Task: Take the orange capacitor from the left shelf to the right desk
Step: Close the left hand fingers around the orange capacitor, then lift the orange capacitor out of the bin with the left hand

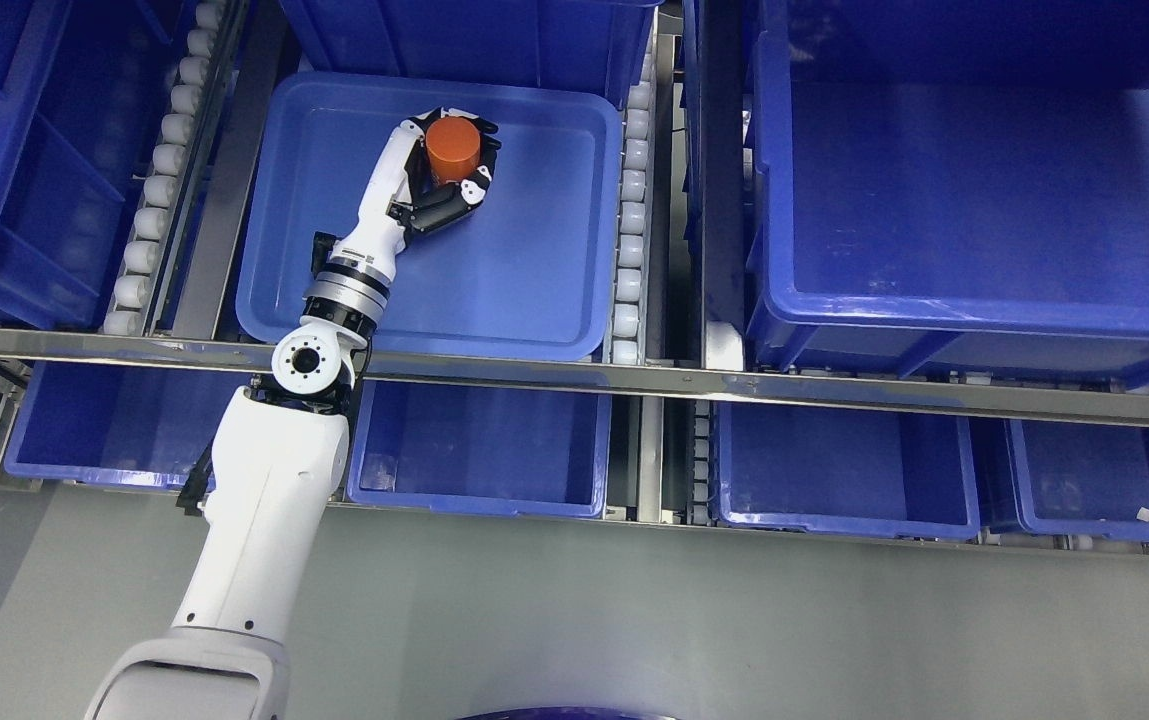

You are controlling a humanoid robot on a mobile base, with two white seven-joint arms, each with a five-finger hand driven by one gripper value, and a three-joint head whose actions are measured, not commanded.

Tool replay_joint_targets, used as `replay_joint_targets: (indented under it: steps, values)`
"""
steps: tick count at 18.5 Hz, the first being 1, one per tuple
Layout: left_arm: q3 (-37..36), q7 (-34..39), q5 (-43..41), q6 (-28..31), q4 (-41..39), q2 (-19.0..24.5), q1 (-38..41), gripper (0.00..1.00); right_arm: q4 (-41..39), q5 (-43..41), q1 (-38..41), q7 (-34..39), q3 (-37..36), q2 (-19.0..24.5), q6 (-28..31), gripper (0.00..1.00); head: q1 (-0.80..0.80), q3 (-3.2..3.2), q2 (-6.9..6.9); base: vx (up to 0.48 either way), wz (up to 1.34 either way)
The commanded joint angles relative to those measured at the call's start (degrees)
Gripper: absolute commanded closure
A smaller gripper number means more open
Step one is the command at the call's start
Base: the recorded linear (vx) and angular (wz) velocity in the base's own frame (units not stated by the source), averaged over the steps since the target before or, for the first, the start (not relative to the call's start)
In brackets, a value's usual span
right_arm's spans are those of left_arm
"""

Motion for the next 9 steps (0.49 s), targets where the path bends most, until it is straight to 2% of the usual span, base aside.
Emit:
replay_joint_targets:
  steps: [1, 7, 9]
  values:
    - [1.33, 0.13, 9.39, -2.34, -5.47, 1.01, 0.17, 1.0, -1.32, 0.0, 1.93, -0.04, -0.62, -1.0, 0.01, 0.0, 0.0, 0.0, 0.0, 0.002, -0.01]
    - [-1.21, -0.75, 16.36, -2.86, -14.71, 1.01, 1.31, 0.99, -1.32, 0.0, 1.93, -0.04, -0.62, -1.0, 0.01, 0.0, 0.0, 0.0, 0.0, 0.0, 0.02]
    - [-3.49, -1.1, 18.03, -2.52, -20.06, 1.01, 4.37, 0.99, -1.32, 0.0, 1.93, -0.04, -0.62, -1.0, 0.01, 0.0, 0.0, 0.0, 0.0, -0.002, -0.02]
